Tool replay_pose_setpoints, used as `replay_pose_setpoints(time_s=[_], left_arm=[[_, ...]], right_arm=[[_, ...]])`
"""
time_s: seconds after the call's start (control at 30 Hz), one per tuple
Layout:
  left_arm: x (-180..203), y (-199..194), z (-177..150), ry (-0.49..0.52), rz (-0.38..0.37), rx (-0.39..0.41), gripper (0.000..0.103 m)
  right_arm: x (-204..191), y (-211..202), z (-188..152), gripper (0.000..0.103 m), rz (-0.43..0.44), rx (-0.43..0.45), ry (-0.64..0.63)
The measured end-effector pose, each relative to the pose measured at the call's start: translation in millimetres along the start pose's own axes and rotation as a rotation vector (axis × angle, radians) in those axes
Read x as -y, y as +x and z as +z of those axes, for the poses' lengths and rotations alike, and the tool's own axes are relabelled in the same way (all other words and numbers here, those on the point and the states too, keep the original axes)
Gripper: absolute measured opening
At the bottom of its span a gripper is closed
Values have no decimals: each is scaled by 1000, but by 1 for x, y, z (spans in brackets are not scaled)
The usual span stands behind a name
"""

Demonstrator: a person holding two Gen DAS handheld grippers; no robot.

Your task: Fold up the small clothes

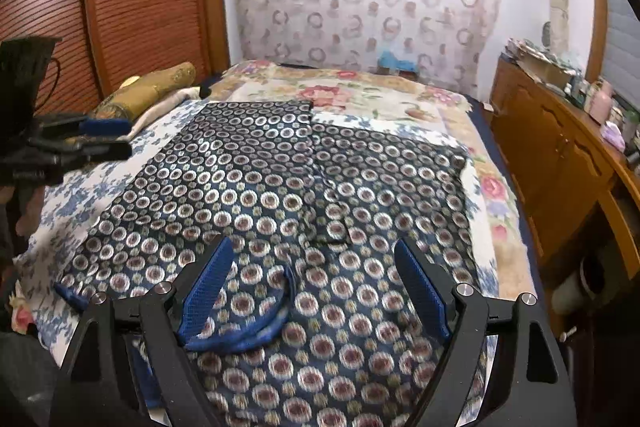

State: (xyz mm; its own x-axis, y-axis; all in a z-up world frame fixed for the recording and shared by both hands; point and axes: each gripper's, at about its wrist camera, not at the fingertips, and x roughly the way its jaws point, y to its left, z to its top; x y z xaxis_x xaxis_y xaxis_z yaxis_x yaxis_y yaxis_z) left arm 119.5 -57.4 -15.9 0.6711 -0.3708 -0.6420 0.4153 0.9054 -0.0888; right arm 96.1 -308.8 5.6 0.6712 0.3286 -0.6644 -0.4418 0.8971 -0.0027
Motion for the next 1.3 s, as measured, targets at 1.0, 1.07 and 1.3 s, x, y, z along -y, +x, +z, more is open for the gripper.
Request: replay_pose_setpoints(time_s=[1.0, 1.07, 1.3], left_arm=[[-21, -7, -47, -81, 50, -44, 55], [-19, -7, -46, -79, 48, -43, 55], [-20, -9, -45, -83, 45, -34, 55]], right_arm=[[-12, 86, 11, 38, 106, -206, -72], [-12, 83, 12, 14, 111, -195, -70], [-8, 65, 18, 2, 125, -98, -34]])
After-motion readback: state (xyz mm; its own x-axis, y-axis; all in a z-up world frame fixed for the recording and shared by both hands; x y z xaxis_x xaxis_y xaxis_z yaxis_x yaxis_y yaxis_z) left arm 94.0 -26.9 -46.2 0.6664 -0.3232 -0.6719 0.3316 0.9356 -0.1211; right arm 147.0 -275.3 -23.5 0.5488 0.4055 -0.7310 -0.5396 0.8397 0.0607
